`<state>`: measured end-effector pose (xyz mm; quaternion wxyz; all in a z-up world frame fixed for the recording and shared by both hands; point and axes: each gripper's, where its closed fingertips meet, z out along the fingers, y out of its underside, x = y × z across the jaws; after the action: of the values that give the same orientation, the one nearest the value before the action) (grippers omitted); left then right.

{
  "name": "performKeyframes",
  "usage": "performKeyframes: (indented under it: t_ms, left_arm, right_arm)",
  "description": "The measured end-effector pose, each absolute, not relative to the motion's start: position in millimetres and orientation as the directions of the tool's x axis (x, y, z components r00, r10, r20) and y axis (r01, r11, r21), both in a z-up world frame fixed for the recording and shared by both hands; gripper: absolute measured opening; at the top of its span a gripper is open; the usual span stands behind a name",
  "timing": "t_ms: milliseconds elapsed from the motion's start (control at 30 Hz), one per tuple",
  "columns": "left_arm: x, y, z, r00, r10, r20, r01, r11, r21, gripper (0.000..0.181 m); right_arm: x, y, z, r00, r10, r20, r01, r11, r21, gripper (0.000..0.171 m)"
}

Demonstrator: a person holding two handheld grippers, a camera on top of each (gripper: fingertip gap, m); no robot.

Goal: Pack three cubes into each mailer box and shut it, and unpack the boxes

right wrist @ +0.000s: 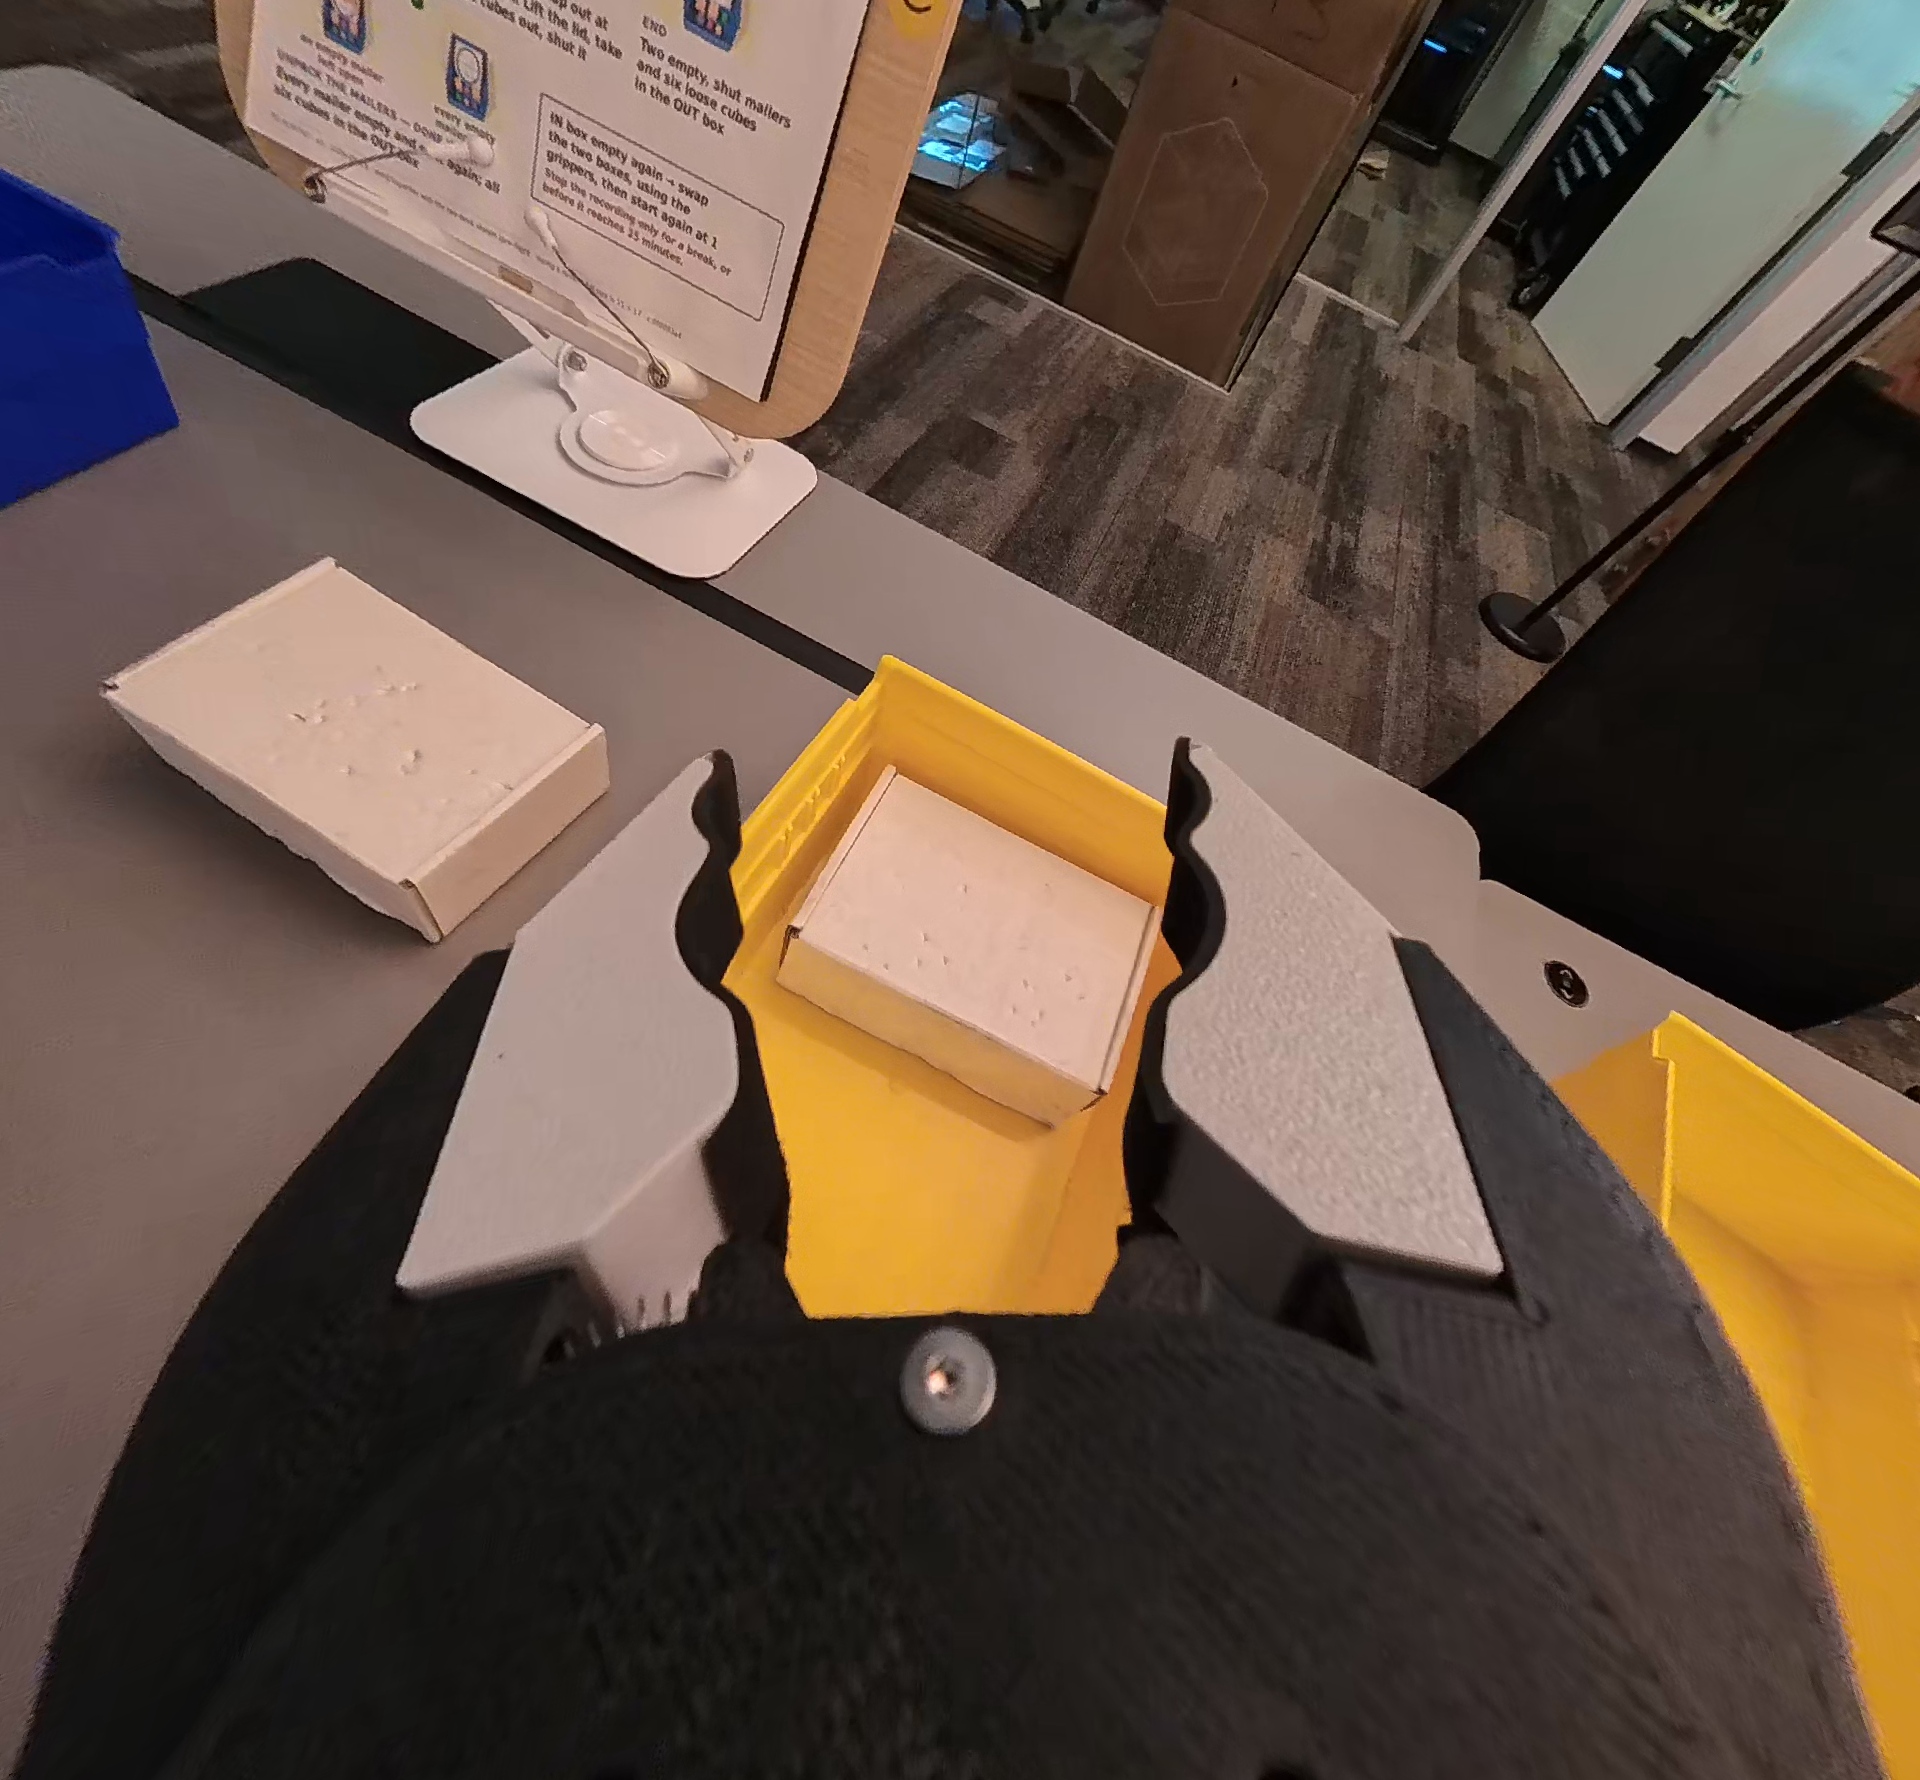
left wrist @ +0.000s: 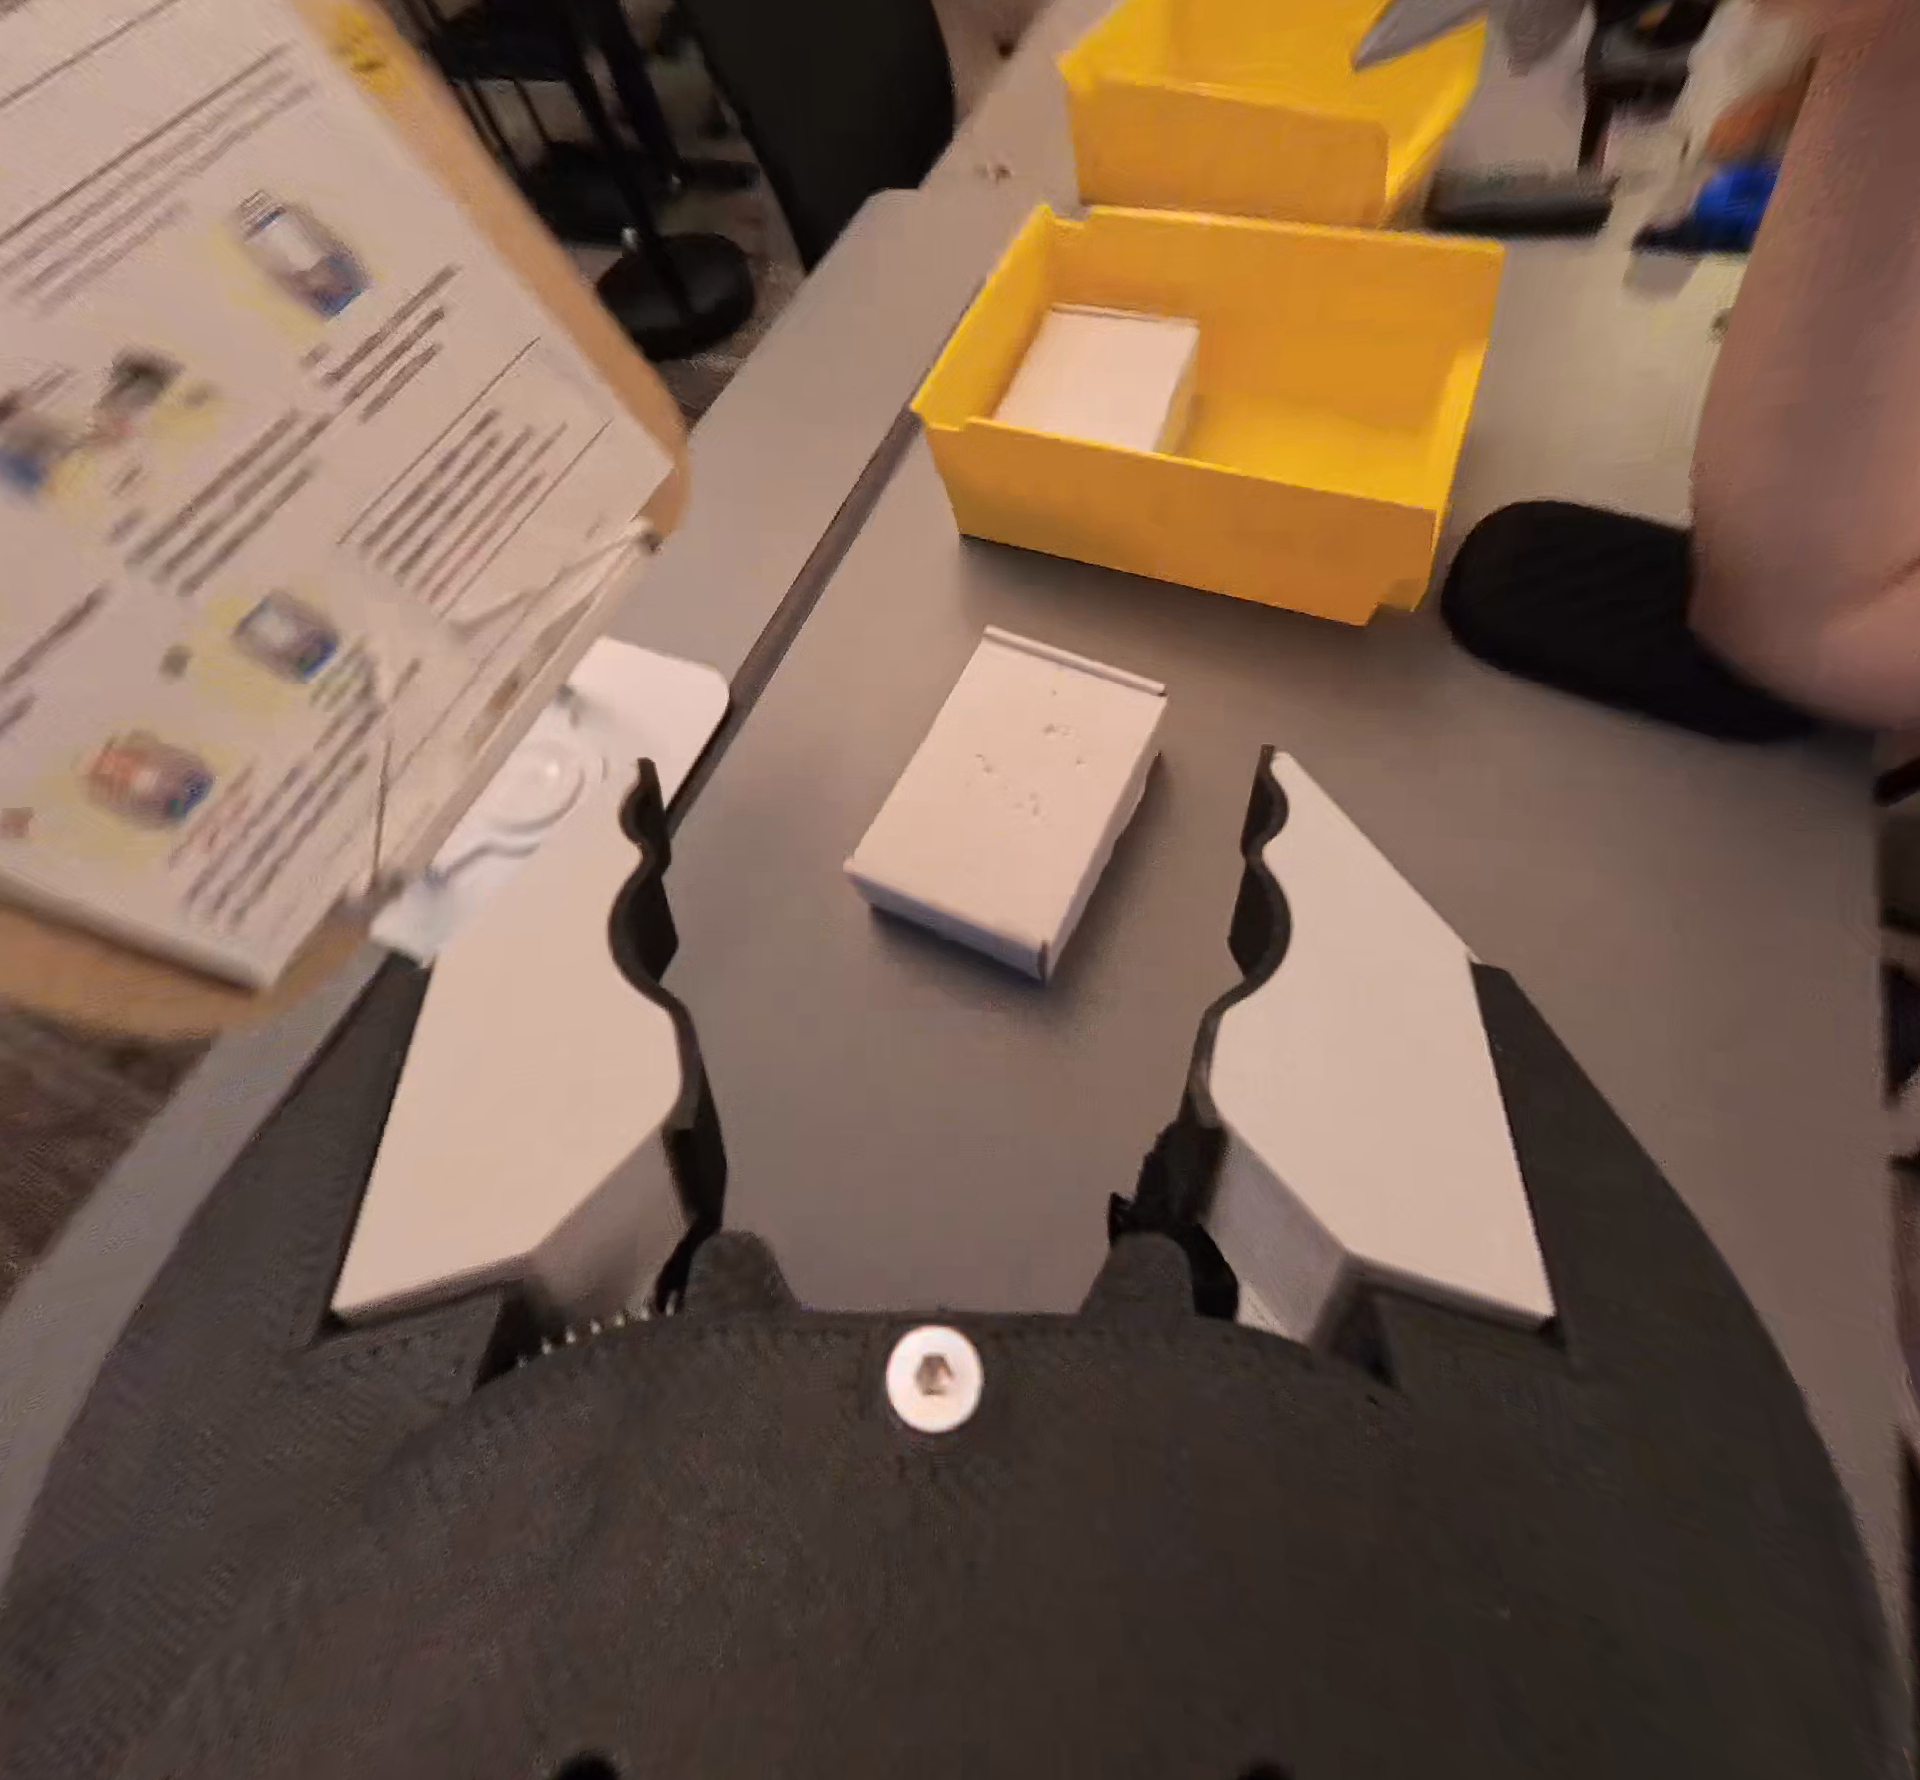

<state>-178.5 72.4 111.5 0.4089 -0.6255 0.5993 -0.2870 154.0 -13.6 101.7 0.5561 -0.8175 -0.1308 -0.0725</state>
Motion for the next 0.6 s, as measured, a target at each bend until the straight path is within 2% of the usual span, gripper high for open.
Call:
performKeyframes:
  t_ms: [100, 267, 367, 433, 600]
  left_arm:
    - [-254, 85, 105, 0.226, -0.974, -0.021, -0.480, -0.093, -0.872, 0.096]
    - [-344, 97, 29, 0.355, -0.934, -0.047, -0.648, -0.209, -0.732, 0.091]
    - [-360, 93, -17, 0.348, -0.937, -0.039, -0.718, -0.240, -0.653, 0.089]
    - [-361, 91, -45, 0.325, -0.945, -0.035, -0.758, -0.238, -0.607, 0.079]
    - [-356, 91, -101, 0.283, -0.957, -0.057, -0.835, -0.216, -0.506, 0.084]
  right_arm:
    - [152, -12, 100, 0.952, 0.139, 0.273, 0.305, -0.355, -0.883, 0.082]
    - [146, -7, 97, 0.947, 0.151, 0.284, 0.321, -0.367, -0.873, 0.082]
    - [143, -5, 95, 0.945, 0.156, 0.288, 0.326, -0.374, -0.868, 0.082]
    - [142, -4, 92, 0.944, 0.157, 0.290, 0.329, -0.384, -0.863, 0.082]
    - [141, -4, 88, 0.943, 0.159, 0.292, 0.332, -0.400, -0.854, 0.082]
